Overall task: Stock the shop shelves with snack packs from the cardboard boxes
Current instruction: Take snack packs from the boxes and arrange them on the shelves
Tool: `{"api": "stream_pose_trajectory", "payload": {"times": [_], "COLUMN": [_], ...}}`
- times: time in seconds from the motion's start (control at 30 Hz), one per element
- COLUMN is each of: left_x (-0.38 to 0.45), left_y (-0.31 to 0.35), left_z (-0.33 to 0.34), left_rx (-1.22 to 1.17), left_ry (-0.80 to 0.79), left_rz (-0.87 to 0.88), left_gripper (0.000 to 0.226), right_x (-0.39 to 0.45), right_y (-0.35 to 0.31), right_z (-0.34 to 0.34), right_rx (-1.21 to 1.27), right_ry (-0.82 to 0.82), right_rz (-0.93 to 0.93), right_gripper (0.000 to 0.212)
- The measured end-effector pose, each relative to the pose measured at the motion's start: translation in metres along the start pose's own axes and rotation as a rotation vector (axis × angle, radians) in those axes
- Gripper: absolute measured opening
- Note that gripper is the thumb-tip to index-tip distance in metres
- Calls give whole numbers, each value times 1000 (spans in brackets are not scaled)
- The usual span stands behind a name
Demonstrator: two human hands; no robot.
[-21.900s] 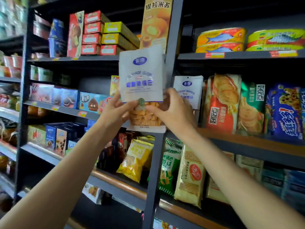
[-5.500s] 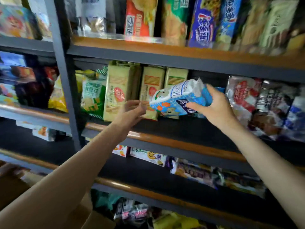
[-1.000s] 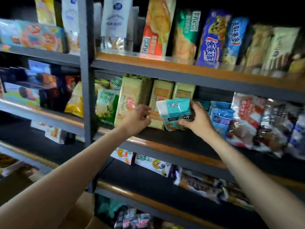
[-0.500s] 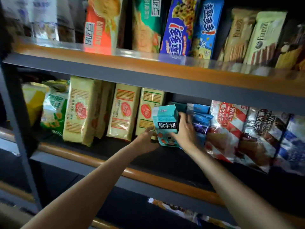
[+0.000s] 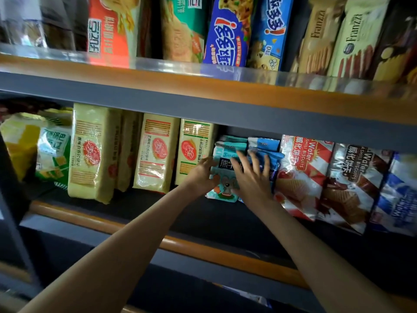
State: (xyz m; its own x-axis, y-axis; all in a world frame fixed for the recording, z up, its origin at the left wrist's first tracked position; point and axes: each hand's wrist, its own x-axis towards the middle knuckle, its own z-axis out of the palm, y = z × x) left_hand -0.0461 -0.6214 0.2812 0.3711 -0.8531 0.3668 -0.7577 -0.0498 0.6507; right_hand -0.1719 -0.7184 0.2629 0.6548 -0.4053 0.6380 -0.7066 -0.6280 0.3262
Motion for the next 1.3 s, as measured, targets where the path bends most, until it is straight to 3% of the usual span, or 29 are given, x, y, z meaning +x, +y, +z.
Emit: {"api": "stream_pose_trajectory", "payload": {"times": [0.17,0.3,0.43,0.57,0.7,0.8,0.97,1.13,1.3], "left_x": [-21,-75,-156,-266,-408,-528,-689,-768,-805], "left_y": [-5,-26,-67,-118,-174,-215,-257,-293,-360], "left_z": [-18,-56,-107,-159,-212,-241,-262,-265,-275], "left_rx": [108,40,72,217,298,301,147,39,31], "left_ry": [97,307,566,647,754,884,809,752,692], "left_rz": [12,58,66,-67,-387,-772,-1460,-1653,-1709], "left_gripper": [40,33,25,27,31,23,26,11,19], "right_x": [2,-1,-5,-23,-72,-125,-208,-271,-319], "right_y": [-13,-50,-132,-257,-400,-495,-617,-730,-834], "right_z": [-14,-46,-94,-131,-157,-183,-213,-199,-156], "right_rx": [20,243,492,700,873,891,801,668,658], "right_ry": [-20,245,354,339,135,-136,-544,-858,-1117], "right_rz": [51,-42,-229,-500,-816,-1025,-1329,-1499,-1335], "right_gripper": [78,53,40,35,34,44,48,54,55]}}
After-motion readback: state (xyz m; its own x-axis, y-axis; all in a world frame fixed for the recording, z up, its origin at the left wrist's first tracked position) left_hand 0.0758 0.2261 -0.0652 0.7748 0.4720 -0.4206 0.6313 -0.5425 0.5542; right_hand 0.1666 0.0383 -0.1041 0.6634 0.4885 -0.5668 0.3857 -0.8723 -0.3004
